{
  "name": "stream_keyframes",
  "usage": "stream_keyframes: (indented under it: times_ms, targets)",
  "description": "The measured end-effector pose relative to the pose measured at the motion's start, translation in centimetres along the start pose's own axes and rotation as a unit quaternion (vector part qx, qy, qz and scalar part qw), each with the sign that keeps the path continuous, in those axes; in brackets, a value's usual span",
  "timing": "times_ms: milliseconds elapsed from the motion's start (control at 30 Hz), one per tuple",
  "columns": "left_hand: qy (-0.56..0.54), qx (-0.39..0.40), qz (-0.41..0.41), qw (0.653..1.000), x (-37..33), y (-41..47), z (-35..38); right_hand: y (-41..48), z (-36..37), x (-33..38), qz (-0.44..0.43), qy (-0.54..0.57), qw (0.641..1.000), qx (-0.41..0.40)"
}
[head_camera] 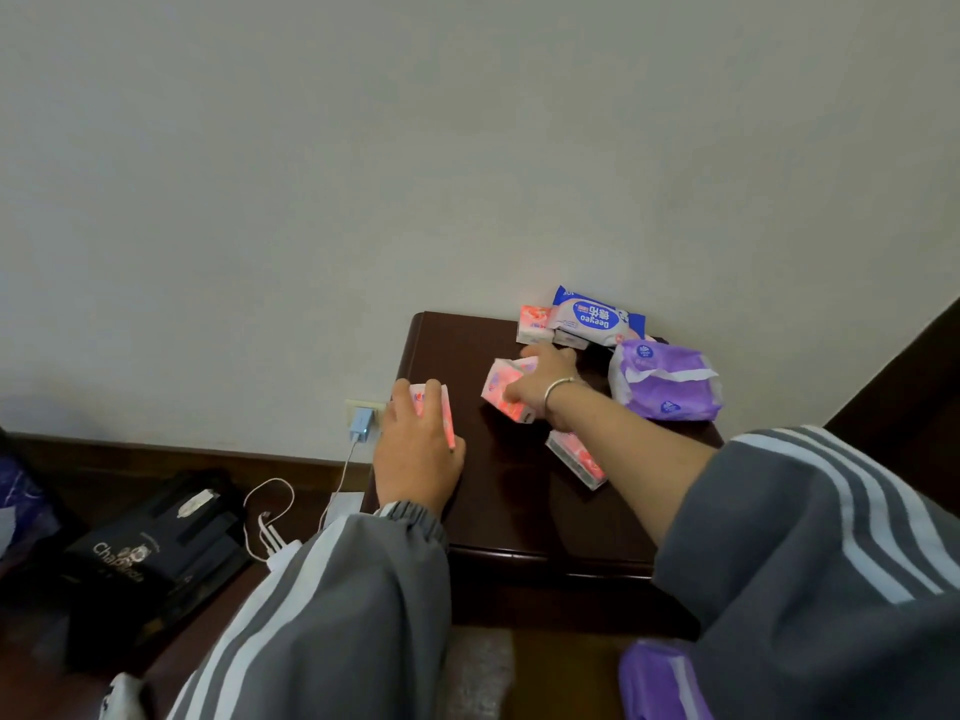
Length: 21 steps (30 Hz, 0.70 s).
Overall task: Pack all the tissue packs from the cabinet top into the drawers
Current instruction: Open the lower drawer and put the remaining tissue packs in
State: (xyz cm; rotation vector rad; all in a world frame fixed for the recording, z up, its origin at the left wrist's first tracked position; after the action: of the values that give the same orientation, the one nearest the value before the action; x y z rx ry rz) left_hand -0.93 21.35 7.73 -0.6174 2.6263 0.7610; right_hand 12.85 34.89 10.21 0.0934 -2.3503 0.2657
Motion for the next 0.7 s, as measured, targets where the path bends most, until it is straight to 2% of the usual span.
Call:
stream_keyframes:
  times_ms: [67,167,267,400,467,500,567,700]
  targets:
    - [-0.012,-0.005,-0.001,1.0,0.0,-0.1,-0.4,-1.4,-0.4,0.6,-0.061,0.053,0.995,-0.051]
    - [-0.075,-0.031,-0.013,0.997,0.0,-0.2,-1.6,-4.5,-2.3,0.2,-0.079,0.248,0.959,-0.11]
    - [-0.161,-0.082,-0.024,0.983,0.2,-1.0,-3.7,-8.7,-3.0,-1.9,-0.052,0.413,0.908,-0.052]
    - [-0.281,-0.161,-0.09,0.942,2.1,-5.6,-7.0,-15.9,-4.1,-7.2,-0.034,0.5,0.865,0.03]
    - [-0.317,-0.182,-0.098,0.926,2.7,-9.2,-8.5,-19.3,-3.9,-10.7,-0.008,0.515,0.854,0.064]
    - [-0.332,-0.177,-0.089,0.922,2.7,-11.0,-9.1,-20.7,-3.3,-12.6,0.01,0.5,0.863,0.076]
    - [-0.352,-0.137,-0.087,0.922,2.8,-14.5,-9.2,-23.4,-1.2,-16.5,0.056,0.452,0.886,0.088]
    - [-0.349,-0.039,-0.19,0.917,4.3,-20.8,-7.4,-28.0,3.5,-20.3,0.128,0.343,0.921,0.135]
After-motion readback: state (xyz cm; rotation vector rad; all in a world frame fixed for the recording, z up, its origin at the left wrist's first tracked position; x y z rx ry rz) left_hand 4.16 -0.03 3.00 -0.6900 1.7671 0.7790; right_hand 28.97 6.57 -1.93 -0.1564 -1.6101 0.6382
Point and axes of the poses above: each hand's wrist, its own y-axis towards the middle knuckle, its own z-axis out of the palm, x = y × z, the point moved 8 cm from there along y, towards the middle knuckle, and after that the axes turned 1 degree about -x, right-handed, at the moved point
